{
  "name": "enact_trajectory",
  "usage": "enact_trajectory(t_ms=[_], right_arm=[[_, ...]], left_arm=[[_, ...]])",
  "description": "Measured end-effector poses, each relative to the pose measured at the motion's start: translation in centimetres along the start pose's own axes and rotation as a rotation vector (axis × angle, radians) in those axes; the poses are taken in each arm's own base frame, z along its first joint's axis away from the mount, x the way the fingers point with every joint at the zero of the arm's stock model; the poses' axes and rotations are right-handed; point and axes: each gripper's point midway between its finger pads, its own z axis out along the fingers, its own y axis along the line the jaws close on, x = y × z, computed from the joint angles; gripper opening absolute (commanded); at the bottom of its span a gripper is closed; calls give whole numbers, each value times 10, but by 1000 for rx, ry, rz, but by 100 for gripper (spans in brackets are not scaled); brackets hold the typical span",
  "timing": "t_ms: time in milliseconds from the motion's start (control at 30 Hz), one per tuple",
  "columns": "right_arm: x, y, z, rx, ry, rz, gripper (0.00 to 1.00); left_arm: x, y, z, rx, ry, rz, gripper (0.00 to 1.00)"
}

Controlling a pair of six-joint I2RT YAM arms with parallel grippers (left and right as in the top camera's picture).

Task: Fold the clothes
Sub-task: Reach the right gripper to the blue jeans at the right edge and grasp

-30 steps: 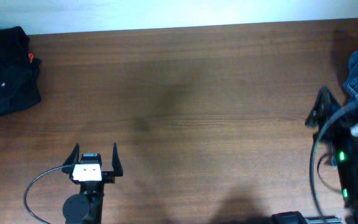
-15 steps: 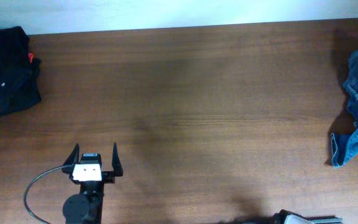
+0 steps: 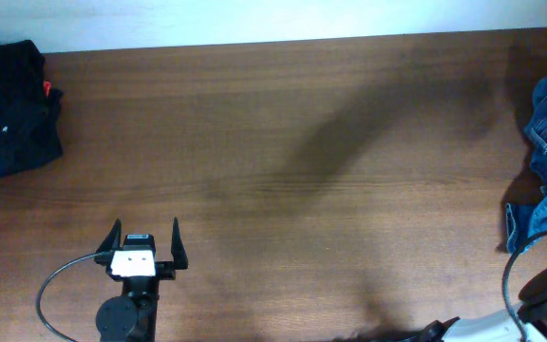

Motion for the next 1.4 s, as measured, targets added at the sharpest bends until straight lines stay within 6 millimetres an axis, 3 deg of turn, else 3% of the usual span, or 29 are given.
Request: enact_trajectory(t_ms=[433, 867, 1033, 1400], right_arm=[[-13, -21, 84, -8, 23, 149, 75], [-19, -30, 120, -18, 10, 265, 76], [-16, -39, 141, -12, 22, 294, 70], [-27, -34, 144, -45, -23, 267, 69]], left_arm=[[0, 0, 0, 0, 0, 0, 99], [0, 0, 0, 0, 0, 0, 99], [0, 0, 0, 0, 0, 0, 99], [0, 0, 0, 0, 0, 0, 99]])
